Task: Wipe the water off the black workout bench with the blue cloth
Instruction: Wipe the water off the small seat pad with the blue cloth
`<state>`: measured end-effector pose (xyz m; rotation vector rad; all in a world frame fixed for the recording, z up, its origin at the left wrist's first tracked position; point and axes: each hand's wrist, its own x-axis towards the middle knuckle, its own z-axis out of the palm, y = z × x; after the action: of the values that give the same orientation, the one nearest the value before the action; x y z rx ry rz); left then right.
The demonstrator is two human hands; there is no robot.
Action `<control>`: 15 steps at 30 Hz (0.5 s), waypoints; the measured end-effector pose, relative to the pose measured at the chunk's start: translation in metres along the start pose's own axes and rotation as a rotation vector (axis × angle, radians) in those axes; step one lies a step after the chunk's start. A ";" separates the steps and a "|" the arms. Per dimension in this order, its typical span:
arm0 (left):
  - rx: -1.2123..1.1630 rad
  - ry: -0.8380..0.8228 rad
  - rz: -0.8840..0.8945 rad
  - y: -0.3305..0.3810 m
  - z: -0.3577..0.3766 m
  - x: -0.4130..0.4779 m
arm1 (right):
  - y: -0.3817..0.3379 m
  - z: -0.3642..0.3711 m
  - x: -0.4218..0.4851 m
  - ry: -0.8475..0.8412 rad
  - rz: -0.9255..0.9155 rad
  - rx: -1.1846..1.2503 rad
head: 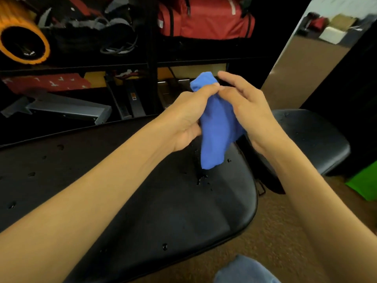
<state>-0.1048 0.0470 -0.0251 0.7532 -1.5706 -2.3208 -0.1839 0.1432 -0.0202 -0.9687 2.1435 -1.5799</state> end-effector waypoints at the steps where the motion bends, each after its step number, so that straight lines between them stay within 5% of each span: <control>1: -0.016 -0.055 -0.008 0.001 0.009 0.001 | 0.000 -0.010 -0.002 0.008 -0.003 0.018; 10: 0.009 -0.460 -0.094 -0.018 0.107 0.017 | 0.042 -0.111 -0.019 0.235 -0.095 -0.035; 12: 0.184 -0.409 -0.040 -0.025 0.120 0.026 | 0.054 -0.142 -0.021 0.308 -0.114 -0.100; 15: 0.786 -0.252 0.233 -0.044 0.116 0.048 | 0.074 -0.189 -0.021 0.443 -0.092 -0.279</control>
<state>-0.2038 0.1338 -0.0454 0.3756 -2.5667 -1.6459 -0.3071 0.3055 -0.0271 -0.8673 2.7148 -1.6960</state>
